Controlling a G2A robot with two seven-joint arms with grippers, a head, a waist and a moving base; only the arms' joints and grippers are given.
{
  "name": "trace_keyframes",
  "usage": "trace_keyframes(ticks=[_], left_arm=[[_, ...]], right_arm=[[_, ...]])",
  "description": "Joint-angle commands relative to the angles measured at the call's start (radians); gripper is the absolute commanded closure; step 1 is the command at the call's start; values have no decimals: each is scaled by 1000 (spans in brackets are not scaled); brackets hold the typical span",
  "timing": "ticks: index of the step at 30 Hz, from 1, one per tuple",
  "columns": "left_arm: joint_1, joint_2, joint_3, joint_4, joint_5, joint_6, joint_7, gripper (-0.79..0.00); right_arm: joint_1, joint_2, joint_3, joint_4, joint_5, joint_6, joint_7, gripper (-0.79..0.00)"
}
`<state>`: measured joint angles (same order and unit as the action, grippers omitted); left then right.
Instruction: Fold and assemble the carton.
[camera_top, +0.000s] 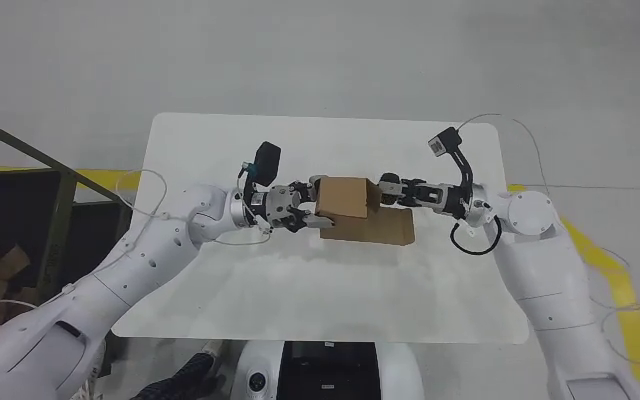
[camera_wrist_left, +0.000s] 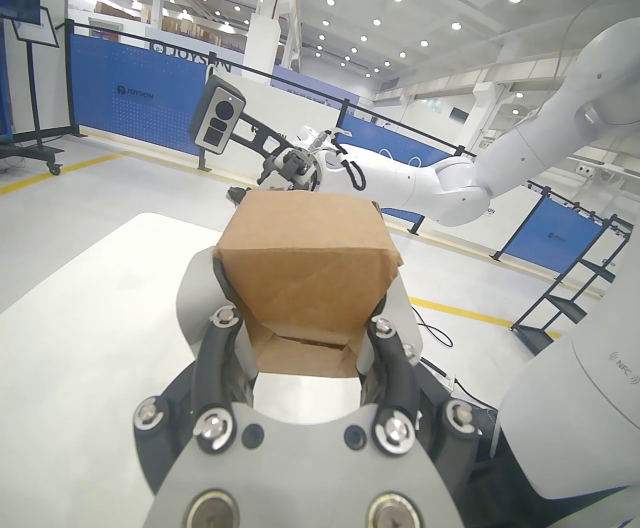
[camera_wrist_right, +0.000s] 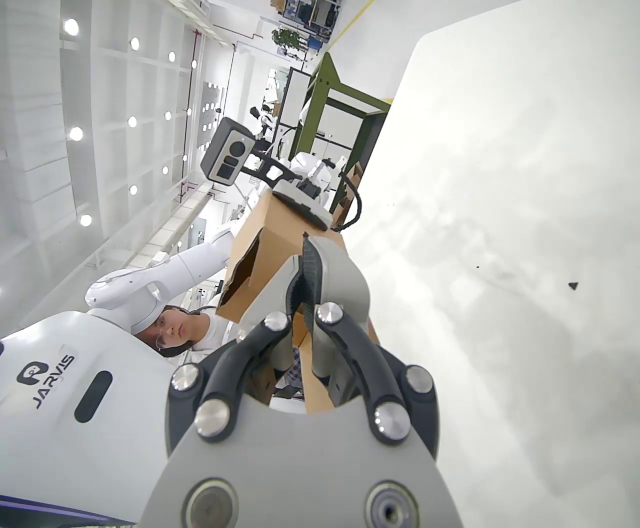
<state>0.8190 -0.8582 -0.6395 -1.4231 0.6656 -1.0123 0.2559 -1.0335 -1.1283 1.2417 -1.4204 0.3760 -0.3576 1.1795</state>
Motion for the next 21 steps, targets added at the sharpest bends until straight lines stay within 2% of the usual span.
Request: trace_keyframes(ticks=[1, 8, 12, 13, 15, 16, 21], left_arm=[[0, 0, -1, 0, 0, 0, -1, -369], [1, 0, -2, 2, -13, 0, -1, -366], [-7, 3, -25, 30, 50, 0, 2, -363], [-4, 4, -37, 38, 63, 0, 26, -360], [-4, 6, -69, 43, 156, 3, 61, -277], [6, 7, -82, 42, 207, 10, 91, -262], [74, 8, -125, 48, 400, 48, 279, -296]], right_arm=[[-10, 2, 2, -16, 0, 3, 1, 0], [-28, 8, 4, -58, -8, 6, -9, 0], [-49, 15, 38, -72, -21, 15, -44, 0], [-56, 18, 46, -78, -22, 18, -50, 0], [-69, 22, 62, -92, -25, 23, -55, 0], [-76, 24, 71, -100, -25, 25, -57, 0], [-109, 34, 106, -144, -28, 38, -62, 0]])
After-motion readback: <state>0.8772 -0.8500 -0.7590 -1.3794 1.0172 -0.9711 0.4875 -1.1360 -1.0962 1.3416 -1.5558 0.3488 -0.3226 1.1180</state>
